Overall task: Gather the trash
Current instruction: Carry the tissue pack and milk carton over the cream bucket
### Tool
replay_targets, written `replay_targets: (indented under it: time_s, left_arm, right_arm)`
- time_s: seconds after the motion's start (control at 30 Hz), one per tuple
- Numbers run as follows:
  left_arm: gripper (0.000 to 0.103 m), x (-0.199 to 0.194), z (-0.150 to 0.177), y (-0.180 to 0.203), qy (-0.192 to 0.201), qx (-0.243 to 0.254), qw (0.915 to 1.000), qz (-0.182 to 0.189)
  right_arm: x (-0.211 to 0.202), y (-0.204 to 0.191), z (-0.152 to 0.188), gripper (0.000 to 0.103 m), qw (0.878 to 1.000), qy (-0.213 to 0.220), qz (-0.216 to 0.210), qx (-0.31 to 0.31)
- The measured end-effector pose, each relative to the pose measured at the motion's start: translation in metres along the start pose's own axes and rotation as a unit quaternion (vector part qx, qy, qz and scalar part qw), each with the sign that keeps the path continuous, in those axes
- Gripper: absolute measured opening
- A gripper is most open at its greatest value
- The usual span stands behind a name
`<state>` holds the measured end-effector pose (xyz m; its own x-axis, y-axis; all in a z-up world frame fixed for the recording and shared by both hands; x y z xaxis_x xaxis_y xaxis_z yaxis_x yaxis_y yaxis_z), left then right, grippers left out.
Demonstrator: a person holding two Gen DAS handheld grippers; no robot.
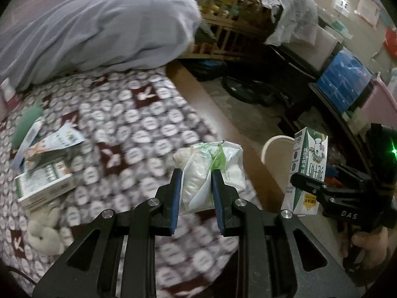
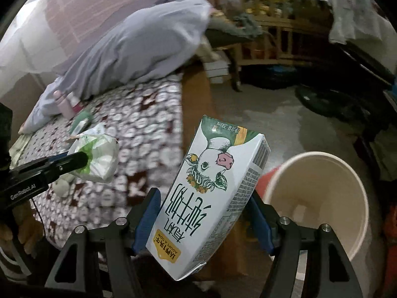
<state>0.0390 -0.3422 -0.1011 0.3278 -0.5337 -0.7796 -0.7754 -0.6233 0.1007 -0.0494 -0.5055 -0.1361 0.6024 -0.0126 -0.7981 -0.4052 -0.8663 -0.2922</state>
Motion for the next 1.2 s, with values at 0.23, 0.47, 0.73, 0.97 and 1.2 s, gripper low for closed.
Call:
replay_targets:
  time_s: [0.23, 0.47, 0.73, 0.97, 1.2]
  left_arm:
    - [0.022, 0.025, -0.014, 0.036, -0.011, 0.025, 0.9996, 0.002]
    - [0.022, 0.044, -0.024, 0.07, -0.017, 0.054, 0.9984, 0.005]
    - [0.022, 0.061, -0.028, 0.097, -0.025, 0.074, 0.9969, 0.012]
    - [0.022, 0.076, -0.026, 0.115, -0.038, 0.078, 0.9958, 0.03]
    - [0.022, 0.09, -0.023, 0.135, -0.049, 0.085, 0.994, 0.049]
  right_arm:
    - [-0.012, 0.048, -0.004, 0.067, 0.999, 0.011, 0.023, 0.033]
    - [-0.02, 0.082, -0.003, 0.067, 0.998, 0.015, 0.038, 0.056]
    - [-0.026, 0.103, 0.002, 0.067, 0.996, 0.017, 0.049, 0.071]
    - [-0.025, 0.12, 0.007, 0.067, 0.994, 0.014, 0.062, 0.084]
    - [-0.025, 0.135, 0.011, 0.067, 0.993, 0.011, 0.073, 0.092]
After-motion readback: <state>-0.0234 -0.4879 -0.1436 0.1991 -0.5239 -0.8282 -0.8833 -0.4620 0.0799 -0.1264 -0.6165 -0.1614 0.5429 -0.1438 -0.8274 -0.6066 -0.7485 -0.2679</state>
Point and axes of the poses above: each gripper's, at about its wrist camera, not at the fingertips, and x roughly the way its jaws point, y to its right, z to its underside, the point moved 8 cm from there along x, roughly the way its jaws point, and after that the axes turned 12 degrees about x, right-handed, at the moved point
